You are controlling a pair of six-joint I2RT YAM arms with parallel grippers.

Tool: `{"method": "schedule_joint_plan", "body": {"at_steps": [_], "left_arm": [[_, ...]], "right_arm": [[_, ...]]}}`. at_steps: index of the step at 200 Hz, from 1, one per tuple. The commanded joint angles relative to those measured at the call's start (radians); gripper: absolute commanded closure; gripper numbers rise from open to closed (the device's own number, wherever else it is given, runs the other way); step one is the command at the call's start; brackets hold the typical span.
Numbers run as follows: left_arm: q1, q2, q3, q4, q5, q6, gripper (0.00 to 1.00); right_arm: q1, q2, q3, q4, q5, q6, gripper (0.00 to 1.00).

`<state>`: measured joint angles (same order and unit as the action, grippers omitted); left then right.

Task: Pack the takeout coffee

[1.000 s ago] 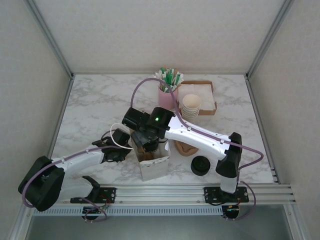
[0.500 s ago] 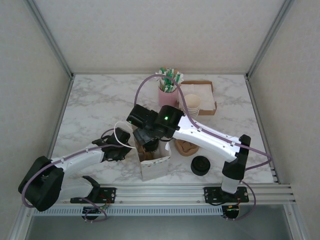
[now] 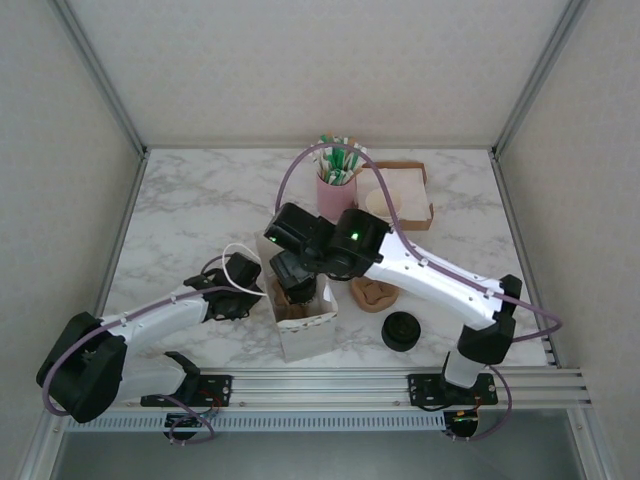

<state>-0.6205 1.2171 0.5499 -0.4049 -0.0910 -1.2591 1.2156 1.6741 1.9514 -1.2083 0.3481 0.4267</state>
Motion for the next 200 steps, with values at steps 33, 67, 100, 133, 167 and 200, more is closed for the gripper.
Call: {"method": "schedule_joint_plan", "body": {"at_steps": [33,67,100,133,167,200], "left_arm": [[-0.008,-0.057,0.056,-0.103,-0.085,0.041,0.63],[-0.008,-0.08,0.068,-0.131,-0.104,0.057,0.62],[-0.008,-0.114,0.11,-0.209,-0.166,0.097,0.61],[-0.007,-0.181,0.178,-0.312,-0.265,0.174,0.57],[-0.007,-0.266,0.262,-0.408,-0.391,0.265,0.52],[-0.004,-0.318,0.358,-0.46,-0.498,0.381,0.47]], "right_arm": [[0.009,-0.108,-0.015,0.079,0.043,-0.064,0.21],[0.01,-0.146,-0.024,0.106,0.069,-0.08,0.22],[0.009,-0.195,-0.051,0.176,0.083,-0.108,0.24],[0.009,-0.257,-0.086,0.262,0.133,-0.151,0.25],[0.01,-0.307,-0.1,0.354,0.24,-0.211,0.28],[-0.009,-0.32,-0.104,0.434,0.342,-0.286,0.28]]}}
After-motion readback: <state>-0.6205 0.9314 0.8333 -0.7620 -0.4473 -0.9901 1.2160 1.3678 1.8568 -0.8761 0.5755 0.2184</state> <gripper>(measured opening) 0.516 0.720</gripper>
